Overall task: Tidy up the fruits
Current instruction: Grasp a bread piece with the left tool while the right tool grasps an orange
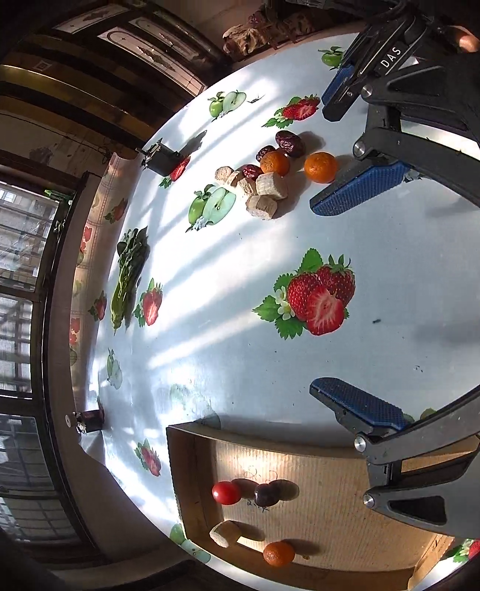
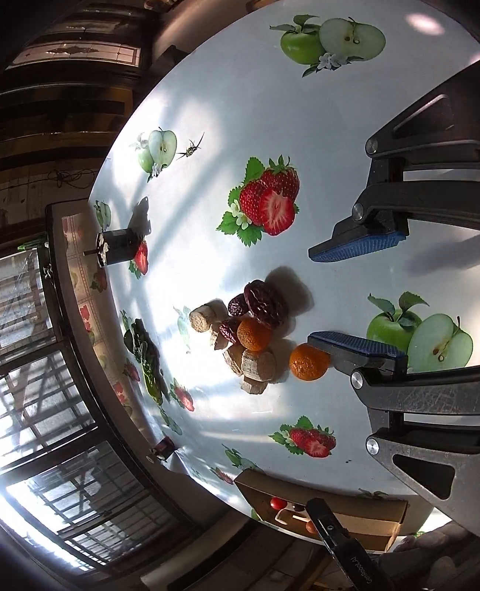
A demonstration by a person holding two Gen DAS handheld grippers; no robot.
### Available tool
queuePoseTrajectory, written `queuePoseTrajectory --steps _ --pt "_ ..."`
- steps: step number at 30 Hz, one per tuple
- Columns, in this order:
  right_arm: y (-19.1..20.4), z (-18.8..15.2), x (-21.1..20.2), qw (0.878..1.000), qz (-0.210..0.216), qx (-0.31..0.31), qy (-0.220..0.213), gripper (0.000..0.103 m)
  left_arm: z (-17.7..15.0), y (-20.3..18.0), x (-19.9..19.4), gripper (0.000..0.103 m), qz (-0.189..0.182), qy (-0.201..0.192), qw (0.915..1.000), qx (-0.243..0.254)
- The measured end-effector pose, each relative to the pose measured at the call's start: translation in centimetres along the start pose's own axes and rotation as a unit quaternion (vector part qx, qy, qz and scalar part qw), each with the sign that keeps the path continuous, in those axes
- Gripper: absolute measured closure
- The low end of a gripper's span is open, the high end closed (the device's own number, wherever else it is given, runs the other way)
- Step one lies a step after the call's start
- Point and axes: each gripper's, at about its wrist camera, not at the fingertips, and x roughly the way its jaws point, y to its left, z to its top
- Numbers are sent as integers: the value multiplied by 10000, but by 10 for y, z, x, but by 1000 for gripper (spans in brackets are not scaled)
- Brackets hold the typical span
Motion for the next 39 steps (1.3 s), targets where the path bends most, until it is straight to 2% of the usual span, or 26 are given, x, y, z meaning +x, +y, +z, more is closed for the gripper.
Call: queuePoseTrajectory --steps 3,6,8,10,12,13,14,17,19,20,25,29,31,34,39 --pt "20 2 20 9993 85 -343 101 61 16 -6 30 14 -268 230 9993 -133" --pt "36 4 40 9978 129 -616 206 61 31 -14 63 15 -710 406 9959 -393" --pt "42 4 46 9970 289 -700 145 61 36 -20 79 22 -864 455 9943 -432" --pt "47 5 47 9964 267 -800 69 61 39 -27 91 29 -930 537 9935 -388" --pt "50 5 48 9958 267 -876 11 61 41 -34 96 31 -979 451 9938 -284" --pt "50 4 49 9956 321 -878 24 61 43 -37 99 36 -1006 488 9935 -211" --pt "49 4 50 9956 399 -848 44 61 44 -38 99 41 -947 478 9943 -142" --pt "42 3 48 9964 462 -707 20 61 44 -28 93 43 -884 507 9945 -244" --pt "36 2 44 9973 416 -595 -47 61 45 -20 85 44 -316 405 9985 -170" --pt "33 2 43 9978 411 -521 -69 61 44 -14 81 44 -152 371 9991 -147" --pt "19 2 42 9977 647 -173 -47 61 44 14 70 44 -400 337 9972 -542" --pt "23 0 44 9962 859 -167 25 61 48 5 80 44 -520 345 9970 -464" --pt "27 -1 45 9956 913 -216 42 61 47 -9 91 44 -664 415 9964 -321" --pt "30 -3 47 9953 925 -291 68 61 43 -31 98 44 -618 323 9975 77" --pt "34 -4 49 9960 780 -429 54 61 31 -56 101 44 -18 96 9958 909"
